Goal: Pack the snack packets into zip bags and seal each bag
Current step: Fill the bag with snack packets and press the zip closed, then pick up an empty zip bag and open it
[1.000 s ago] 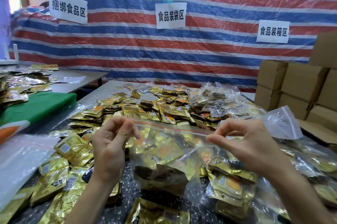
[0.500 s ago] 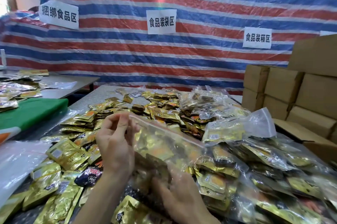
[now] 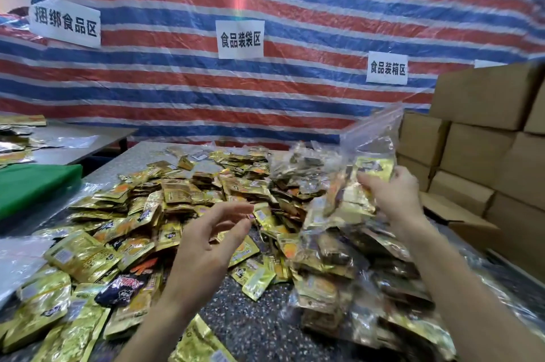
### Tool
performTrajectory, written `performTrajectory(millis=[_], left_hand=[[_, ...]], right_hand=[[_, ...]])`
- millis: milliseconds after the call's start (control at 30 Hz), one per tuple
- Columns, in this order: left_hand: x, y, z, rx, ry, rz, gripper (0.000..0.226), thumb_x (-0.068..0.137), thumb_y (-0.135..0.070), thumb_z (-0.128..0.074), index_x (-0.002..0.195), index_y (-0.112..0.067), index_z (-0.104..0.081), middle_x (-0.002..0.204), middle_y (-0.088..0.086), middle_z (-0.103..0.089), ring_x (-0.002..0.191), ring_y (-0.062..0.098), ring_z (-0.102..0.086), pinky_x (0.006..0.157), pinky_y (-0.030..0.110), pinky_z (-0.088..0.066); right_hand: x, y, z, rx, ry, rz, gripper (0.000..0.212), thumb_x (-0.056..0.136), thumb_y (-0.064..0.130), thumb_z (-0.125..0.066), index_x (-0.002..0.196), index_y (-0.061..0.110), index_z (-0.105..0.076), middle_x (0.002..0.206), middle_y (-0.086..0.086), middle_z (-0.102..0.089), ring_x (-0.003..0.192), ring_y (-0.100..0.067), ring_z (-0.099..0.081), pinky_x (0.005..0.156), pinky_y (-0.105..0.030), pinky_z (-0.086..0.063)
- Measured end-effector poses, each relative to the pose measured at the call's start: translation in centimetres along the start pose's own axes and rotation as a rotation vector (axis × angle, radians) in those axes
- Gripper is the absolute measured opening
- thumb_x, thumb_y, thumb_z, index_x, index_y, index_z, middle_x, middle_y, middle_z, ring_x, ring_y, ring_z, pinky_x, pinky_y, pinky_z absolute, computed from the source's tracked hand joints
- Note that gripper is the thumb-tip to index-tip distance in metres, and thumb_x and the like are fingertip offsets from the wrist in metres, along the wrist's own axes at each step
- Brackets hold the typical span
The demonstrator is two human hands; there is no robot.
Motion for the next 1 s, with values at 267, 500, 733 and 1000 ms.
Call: performTrajectory(millis=[267, 500, 733, 1000], left_hand=[[-1.5, 0.8, 1.1, 0.01, 0.008, 0.077, 0.015, 0.083, -0.034, -0.064, 0.094, -0.039, -0.073, 0.103, -0.01, -0.074, 0.1, 0.009, -0.068, 0.089, 0.034, -0.052], [-2.4, 1.4, 3.5, 0.019, -0.035, 0.138, 0.017, 0.08, -0.032, -0.064, 0.092, -0.027, -0.075, 0.097, -0.003, -0.075, 0.093, 0.015, -0.069, 0.084, 0.035, -0.056], [-2.6, 2.0, 4.7, 0.014, -0.068, 0.186, 0.02, 0.079, -0.032, -0.064, 0.093, -0.022, -0.074, 0.097, -0.002, -0.074, 0.093, 0.013, -0.068, 0.082, 0.03, -0.051], [-2.9, 2.4, 5.7, 0.064, -0.082, 0.19, 0.016, 0.089, -0.017, -0.066, 0.089, -0.031, -0.074, 0.096, -0.003, -0.073, 0.093, 0.014, -0.067, 0.083, 0.032, -0.056]], right_hand=[[5.3, -5.6, 1.6, -0.619, -0.03, -0.185, 0.046, 0.09, 0.05, -0.067, 0.071, 0.009, -0.055, 0.077, -0.009, -0.058, 0.071, -0.026, -0.054, 0.067, -0.037, -0.044], [6.2, -5.0, 2.1, -0.535, -0.17, -0.158, 0.04, 0.085, 0.028, -0.069, 0.115, 0.007, -0.054, 0.1, -0.014, -0.062, 0.099, -0.033, -0.059, 0.071, -0.037, -0.042], [7.1, -4.8, 2.9, 0.103, -0.306, -0.205, 0.049, 0.09, 0.009, -0.07, 0.132, 0.015, -0.045, 0.129, -0.009, -0.054, 0.095, -0.022, -0.059, 0.068, -0.03, -0.046], [4.9, -5.5, 3.6, -0.724, -0.131, -0.255, 0.097, 0.085, 0.02, -0.076, 0.157, 0.001, -0.014, 0.157, -0.033, -0.018, 0.143, -0.051, -0.023, 0.115, -0.061, -0.028]])
Point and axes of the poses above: each hand's wrist, its own x-axis towards the middle knuckle, its own z-axis out of the back of the hand, y = z × x, the point moved 1 cm from there along x, towards the middle knuckle
